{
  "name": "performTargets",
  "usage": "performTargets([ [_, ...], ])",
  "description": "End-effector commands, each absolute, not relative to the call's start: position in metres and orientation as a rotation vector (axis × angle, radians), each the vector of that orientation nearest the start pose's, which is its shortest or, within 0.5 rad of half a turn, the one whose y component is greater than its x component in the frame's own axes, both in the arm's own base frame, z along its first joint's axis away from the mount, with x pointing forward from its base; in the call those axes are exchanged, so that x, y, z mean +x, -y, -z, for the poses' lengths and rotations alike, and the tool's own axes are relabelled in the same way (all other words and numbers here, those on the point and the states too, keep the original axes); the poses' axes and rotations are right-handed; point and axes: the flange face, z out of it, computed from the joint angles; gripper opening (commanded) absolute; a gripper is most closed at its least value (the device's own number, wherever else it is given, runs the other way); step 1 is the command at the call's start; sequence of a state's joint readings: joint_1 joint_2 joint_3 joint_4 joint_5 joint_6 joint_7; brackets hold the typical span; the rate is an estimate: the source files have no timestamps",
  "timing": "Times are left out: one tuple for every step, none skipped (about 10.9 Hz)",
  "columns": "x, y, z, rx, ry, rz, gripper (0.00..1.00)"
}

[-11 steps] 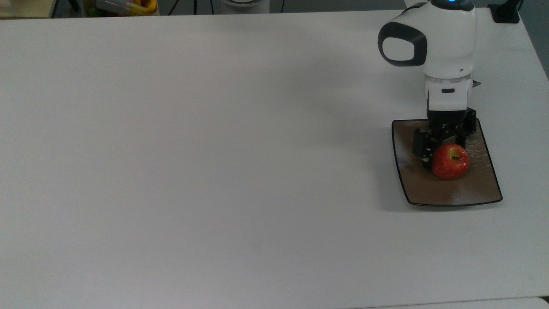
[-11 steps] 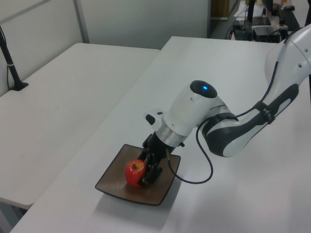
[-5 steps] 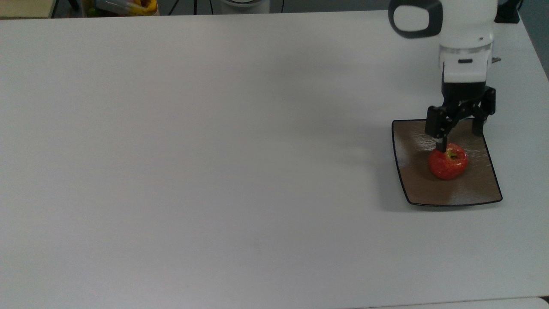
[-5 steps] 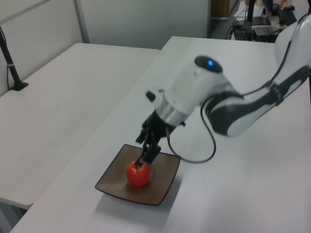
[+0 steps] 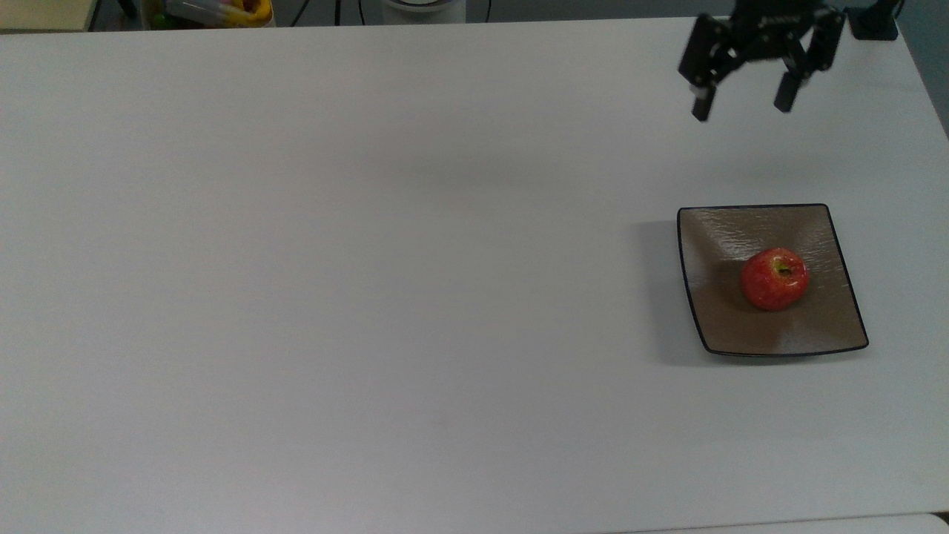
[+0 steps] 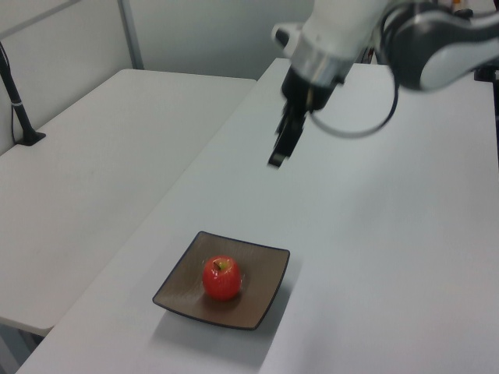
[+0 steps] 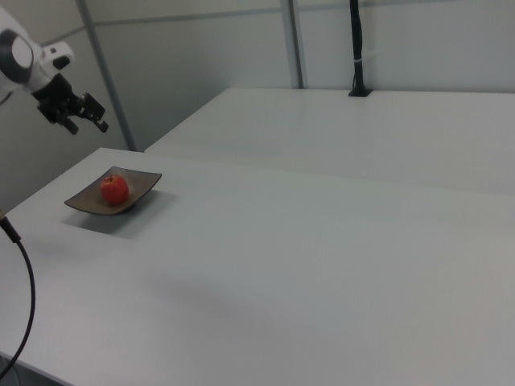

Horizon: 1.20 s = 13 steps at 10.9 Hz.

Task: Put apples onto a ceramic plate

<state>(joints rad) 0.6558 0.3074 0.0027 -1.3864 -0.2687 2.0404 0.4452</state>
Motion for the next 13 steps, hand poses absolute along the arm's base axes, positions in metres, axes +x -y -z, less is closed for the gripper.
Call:
performTargets([
  [0.519, -0.295, -0.633, -3.097, 0.111, 0.285, 1.00],
  [0.516, -0.261, -0.649, -3.096, 0.035, 0.216, 1.00],
  [0.506, -0.236, -0.659, -3.102, -0.004, 0.164, 1.00],
  [0.497, -0.209, -0.663, -3.128, -0.044, 0.095, 1.00],
  [0.488, -0.185, -0.663, -3.155, -0.081, 0.012, 1.00],
  [0.484, -0.160, -0.667, -3.150, -0.145, -0.004, 1.00],
  [0.482, -0.140, -0.671, -3.114, -0.203, -0.015, 1.00],
  [0.483, -0.126, -0.667, -3.094, -0.187, -0.038, 1.00],
  [0.486, -0.117, -0.663, -3.096, -0.126, -0.045, 1.00],
  [0.491, -0.108, -0.658, -3.094, -0.106, -0.042, 1.00],
  [0.502, -0.105, -0.652, -3.088, -0.047, 0.009, 1.00],
  [0.512, -0.104, -0.643, -3.081, 0.071, 0.068, 1.00],
  [0.525, -0.101, -0.634, -3.070, 0.197, 0.107, 1.00],
])
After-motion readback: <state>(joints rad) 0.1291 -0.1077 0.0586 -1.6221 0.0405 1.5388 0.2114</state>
